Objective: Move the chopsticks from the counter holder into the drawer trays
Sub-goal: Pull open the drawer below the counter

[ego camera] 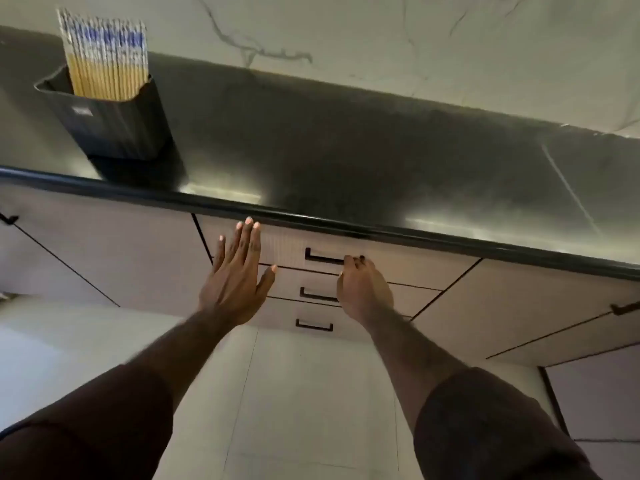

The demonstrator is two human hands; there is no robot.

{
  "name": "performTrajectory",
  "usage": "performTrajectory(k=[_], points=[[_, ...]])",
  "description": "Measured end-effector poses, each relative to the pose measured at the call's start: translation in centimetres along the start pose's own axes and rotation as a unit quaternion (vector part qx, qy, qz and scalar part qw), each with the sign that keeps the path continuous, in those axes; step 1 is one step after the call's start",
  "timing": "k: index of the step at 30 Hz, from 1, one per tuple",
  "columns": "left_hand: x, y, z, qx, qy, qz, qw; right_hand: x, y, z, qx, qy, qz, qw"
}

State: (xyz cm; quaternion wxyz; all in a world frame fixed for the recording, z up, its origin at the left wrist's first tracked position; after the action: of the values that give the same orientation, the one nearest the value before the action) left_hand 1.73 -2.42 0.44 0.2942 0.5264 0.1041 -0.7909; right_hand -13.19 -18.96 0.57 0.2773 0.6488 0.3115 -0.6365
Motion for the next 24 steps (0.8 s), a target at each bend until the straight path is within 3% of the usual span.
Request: performTrajectory(k=[8, 13, 17, 24], points=[[3.8, 0.7, -2.8, -0.009, -0.003, 0.006, 1.0, 7.3, 4.0, -0.1, 0.024, -0.076, -0.131, 0.988], [4.3, -0.7, -4.0, -0.029, -0.018, -0.007, 0.999, 6.9, 4.8, -0.2, 0.038, -0.101, -0.092, 0.99], [3.7, -1.4, -4.6, -0.032, -0.013, -0.006, 0.999, 5.8, 3.7, -0.5, 0.061, -0.06, -0.048, 0.995], [2.2, -4.3, -4.0, 0.003, -0.015, 0.017, 1.0, 5.1, -0.2, -1.5, 0.089, -0.03, -0.027, 0.995]])
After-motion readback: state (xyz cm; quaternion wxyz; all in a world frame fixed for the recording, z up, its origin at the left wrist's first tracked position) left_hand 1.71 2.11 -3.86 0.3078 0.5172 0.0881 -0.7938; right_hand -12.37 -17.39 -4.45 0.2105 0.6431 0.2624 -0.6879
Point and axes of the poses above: each hand's wrist, its own y-axis towards the middle knuckle, its own x-axis out of the palm, z = x × y, the point moved 3 cm from there along y, towards the middle knuckle, and after that the axes turned 10 degrees about -y, right-handed, at the moved point
